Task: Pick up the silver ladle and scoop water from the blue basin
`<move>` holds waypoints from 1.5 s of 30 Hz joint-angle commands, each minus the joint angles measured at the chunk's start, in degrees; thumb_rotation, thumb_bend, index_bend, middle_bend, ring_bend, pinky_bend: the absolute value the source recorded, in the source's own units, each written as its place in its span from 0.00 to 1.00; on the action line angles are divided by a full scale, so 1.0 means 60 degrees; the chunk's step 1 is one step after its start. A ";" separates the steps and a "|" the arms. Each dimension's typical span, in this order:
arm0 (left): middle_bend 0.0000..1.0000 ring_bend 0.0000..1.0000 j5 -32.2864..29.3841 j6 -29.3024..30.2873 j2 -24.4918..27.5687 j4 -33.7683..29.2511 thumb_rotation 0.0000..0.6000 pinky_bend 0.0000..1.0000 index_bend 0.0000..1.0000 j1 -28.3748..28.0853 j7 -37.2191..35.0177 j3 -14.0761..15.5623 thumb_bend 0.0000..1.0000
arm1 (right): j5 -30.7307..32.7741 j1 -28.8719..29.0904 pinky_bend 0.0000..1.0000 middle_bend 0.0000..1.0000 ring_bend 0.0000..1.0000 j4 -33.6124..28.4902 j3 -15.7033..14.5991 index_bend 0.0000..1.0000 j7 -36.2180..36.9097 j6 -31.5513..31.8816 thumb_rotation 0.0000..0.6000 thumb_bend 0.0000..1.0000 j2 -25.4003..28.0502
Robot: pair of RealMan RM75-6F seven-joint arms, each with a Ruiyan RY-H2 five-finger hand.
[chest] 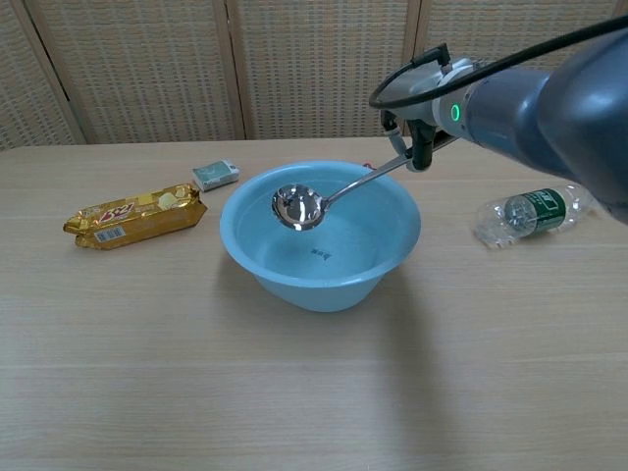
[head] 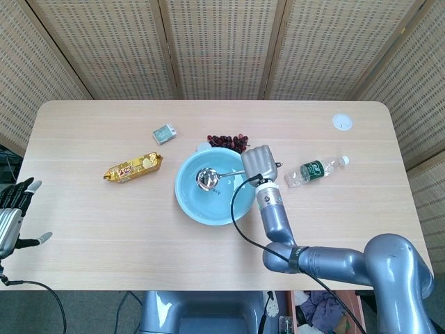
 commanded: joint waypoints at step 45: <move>0.00 0.00 -0.0118 -0.0235 0.0059 0.0190 1.00 0.00 0.00 -0.0108 -0.0380 0.0040 0.00 | -0.4356 -0.0584 1.00 0.94 0.98 0.4419 -0.1423 0.75 -0.2365 0.0053 1.00 0.70 -0.2605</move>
